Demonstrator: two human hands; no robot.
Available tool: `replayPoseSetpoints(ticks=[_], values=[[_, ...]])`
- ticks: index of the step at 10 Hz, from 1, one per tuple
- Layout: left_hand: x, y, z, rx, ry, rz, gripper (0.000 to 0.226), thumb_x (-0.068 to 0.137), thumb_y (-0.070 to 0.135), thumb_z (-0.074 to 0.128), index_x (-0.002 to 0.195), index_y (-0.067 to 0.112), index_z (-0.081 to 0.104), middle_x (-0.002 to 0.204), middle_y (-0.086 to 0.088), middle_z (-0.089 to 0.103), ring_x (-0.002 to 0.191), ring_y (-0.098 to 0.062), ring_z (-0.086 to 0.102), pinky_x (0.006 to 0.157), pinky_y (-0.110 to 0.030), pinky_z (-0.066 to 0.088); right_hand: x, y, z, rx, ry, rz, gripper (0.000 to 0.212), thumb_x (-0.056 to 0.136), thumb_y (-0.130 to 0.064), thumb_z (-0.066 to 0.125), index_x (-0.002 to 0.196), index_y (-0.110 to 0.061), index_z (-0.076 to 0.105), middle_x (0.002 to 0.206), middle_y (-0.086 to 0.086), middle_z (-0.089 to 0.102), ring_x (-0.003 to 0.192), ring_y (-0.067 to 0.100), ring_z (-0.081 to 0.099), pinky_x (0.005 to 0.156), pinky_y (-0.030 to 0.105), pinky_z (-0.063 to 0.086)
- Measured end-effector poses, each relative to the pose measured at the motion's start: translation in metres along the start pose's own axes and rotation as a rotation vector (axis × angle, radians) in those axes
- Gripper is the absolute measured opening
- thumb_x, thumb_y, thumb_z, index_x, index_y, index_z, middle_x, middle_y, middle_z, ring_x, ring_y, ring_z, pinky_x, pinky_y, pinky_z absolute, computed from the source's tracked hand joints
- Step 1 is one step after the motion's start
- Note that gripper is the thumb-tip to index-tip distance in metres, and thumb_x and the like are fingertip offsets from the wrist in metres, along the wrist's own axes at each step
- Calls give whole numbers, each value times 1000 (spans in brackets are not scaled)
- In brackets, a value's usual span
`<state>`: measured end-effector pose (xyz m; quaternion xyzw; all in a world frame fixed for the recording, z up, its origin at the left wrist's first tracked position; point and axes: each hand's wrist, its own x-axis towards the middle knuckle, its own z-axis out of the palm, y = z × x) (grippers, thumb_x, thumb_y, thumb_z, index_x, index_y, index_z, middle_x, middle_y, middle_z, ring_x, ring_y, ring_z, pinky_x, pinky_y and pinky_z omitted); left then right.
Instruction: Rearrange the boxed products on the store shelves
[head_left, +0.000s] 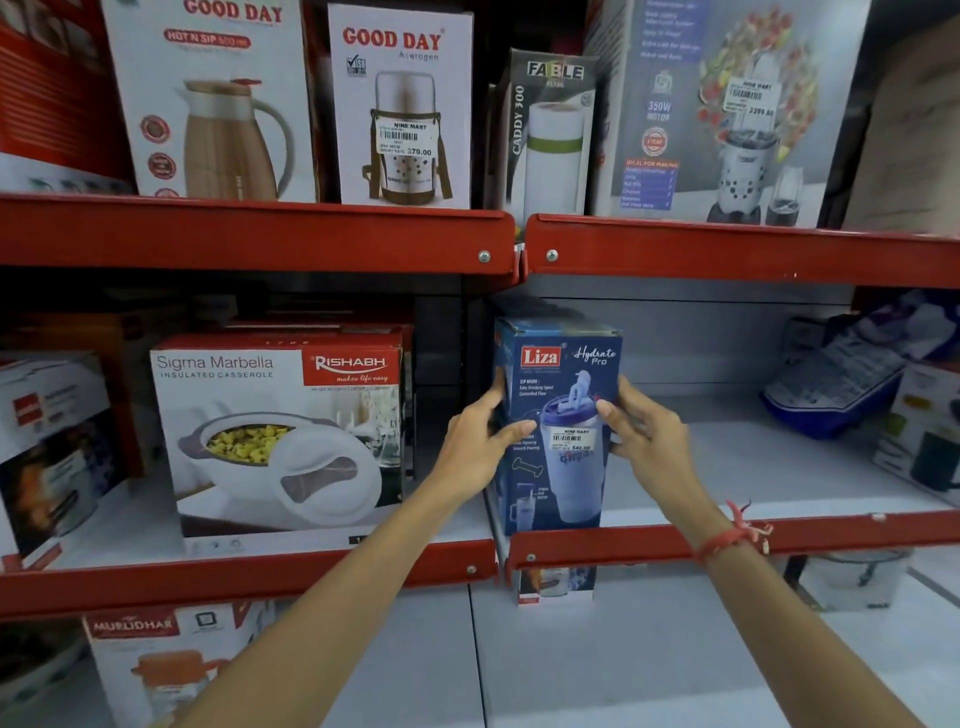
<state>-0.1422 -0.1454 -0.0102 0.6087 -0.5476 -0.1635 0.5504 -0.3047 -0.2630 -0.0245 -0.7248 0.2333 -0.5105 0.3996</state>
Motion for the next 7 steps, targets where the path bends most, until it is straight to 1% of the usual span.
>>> replayPoseSetpoints(ticks=[1, 2, 3, 4, 5, 6, 7], values=[[-1, -8, 4, 1, -25, -12, 65, 91, 21, 59, 147, 29, 28, 135, -7, 58, 118, -24, 59, 96, -48, 52, -2, 14, 2, 10, 19, 41, 47, 96, -17, 55, 141, -18, 47, 122, 2, 62, 113, 25, 60, 69, 14, 58], [1, -11, 4, -30, -56, -24, 68, 91, 19, 59, 148, 30, 23, 132, -3, 56, 119, -22, 57, 98, -49, 50, 1, 16, 0, -17, 18, 50, 47, 96, -18, 54, 142, -19, 45, 122, 2, 61, 114, 25, 59, 78, 18, 56], [2, -12, 0, -48, -102, -38, 72, 91, 16, 58, 149, 32, 17, 124, 6, 52, 119, -17, 54, 102, -48, 48, 4, 16, -2, -80, 14, 61, 49, 96, -21, 53, 144, -21, 44, 121, 0, 61, 114, 24, 60, 83, 34, 58], [3, -16, 0, -47, -121, -42, 75, 91, 15, 58, 148, 36, 14, 128, 6, 51, 124, -19, 53, 103, -49, 47, 2, 14, -4, -165, 20, 44, 49, 98, -23, 51, 145, -25, 41, 122, -2, 61, 115, 24, 60, 93, 53, 56], [3, -12, 1, -19, -148, -51, 76, 91, 16, 58, 149, 35, 11, 141, 0, 49, 126, -19, 51, 104, -48, 46, -3, 4, -3, -244, 7, 50, 52, 98, -24, 50, 147, -25, 36, 128, 3, 61, 116, 24, 59, 94, 59, 53], [-7, 0, -1, 74, -160, -6, 75, 92, 30, 56, 150, 27, 10, 147, -7, 47, 125, -17, 51, 105, -38, 45, -10, -15, 2, -543, 9, 56, 64, 97, -34, 51, 152, -19, 23, 138, 14, 58, 116, 31, 61, 92, 52, 54], [-25, 9, -16, 337, 97, 203, 69, 93, 44, 45, 150, 18, 18, 149, -15, 42, 129, -32, 49, 109, -37, 41, -19, -38, 7, -934, 299, -292, 58, 98, -42, 47, 144, -7, 39, 117, 21, 68, 94, 37, 69, 68, 44, 59]])
